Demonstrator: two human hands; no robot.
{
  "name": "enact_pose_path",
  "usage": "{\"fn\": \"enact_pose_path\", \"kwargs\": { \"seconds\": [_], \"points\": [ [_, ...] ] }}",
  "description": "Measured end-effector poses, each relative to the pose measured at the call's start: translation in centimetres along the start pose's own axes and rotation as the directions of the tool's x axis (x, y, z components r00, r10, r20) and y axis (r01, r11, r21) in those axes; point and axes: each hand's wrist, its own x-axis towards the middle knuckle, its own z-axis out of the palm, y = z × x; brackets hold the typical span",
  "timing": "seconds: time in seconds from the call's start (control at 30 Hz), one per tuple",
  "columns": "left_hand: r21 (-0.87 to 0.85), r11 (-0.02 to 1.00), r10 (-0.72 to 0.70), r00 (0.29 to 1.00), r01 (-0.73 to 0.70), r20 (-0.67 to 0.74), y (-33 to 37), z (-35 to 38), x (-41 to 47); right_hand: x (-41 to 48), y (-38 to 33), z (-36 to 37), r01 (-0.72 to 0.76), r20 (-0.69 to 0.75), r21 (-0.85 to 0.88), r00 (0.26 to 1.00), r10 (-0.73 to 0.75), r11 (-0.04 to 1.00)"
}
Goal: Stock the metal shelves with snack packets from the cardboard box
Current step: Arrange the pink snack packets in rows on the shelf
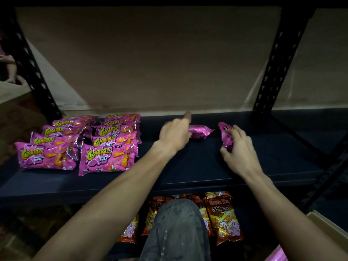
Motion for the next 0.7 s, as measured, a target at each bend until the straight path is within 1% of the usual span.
{"fn": "enact_pose_path", "kwargs": {
  "seconds": [0.1,0.2,0.27,0.3,0.4,0.47,0.53,0.57,0.63,0.7],
  "points": [
    [-0.021,1.0,0.009,0.999,-0.008,0.035,-0.6,-0.8,0.0,-0.1,0.3,0.1,0.028,0.017,-0.024,0.999,-0.028,0.999],
    [-0.151,0.987,-0.044,0.998,0.05,0.043,-1.2,-1.5,1.2,-0.1,0.5,0.1,0.04,0.018,-0.02,0.999,-0.04,0.999],
    [-0.251,0.963,-0.081,0.993,0.1,0.086,-1.5,-2.0,2.4,-0.1,0.6,0.2,0.043,0.019,-0.022,0.999,-0.043,0.999],
    [-0.252,0.961,-0.08,0.987,0.113,0.137,-1.5,-2.1,2.8,-0.1,0.7,0.2,0.042,0.019,-0.02,0.999,-0.042,0.999],
    [-0.163,0.978,-0.077,0.95,0.132,0.304,-1.8,-1.7,3.7,-0.2,0.9,0.2,0.041,0.018,-0.007,0.999,-0.041,0.999],
    [-0.12,0.98,-0.107,0.931,0.158,0.348,-2.2,-1.2,3.8,-0.3,0.8,0.3,0.044,0.019,-0.003,0.999,-0.044,0.999],
    [-0.07,0.983,-0.138,0.934,0.17,0.329,-2.3,-0.7,3.6,-0.3,1.0,0.3,0.045,0.021,-0.003,0.999,-0.045,0.999],
    [-0.023,0.988,-0.141,0.946,0.155,0.293,-2.3,-0.4,3.5,-0.3,1.0,0.3,0.046,0.02,-0.003,0.999,-0.046,0.999],
    [0.091,0.992,-0.102,0.984,0.089,0.144,-1.8,-0.1,2.8,-0.3,1.0,0.3,0.049,0.02,-0.008,0.999,-0.048,0.999],
    [0.122,0.991,-0.041,0.998,0.046,-0.038,-0.8,0.2,1.5,-0.4,0.9,0.3,0.048,0.021,-0.016,0.999,-0.047,0.999]
  ]
}}
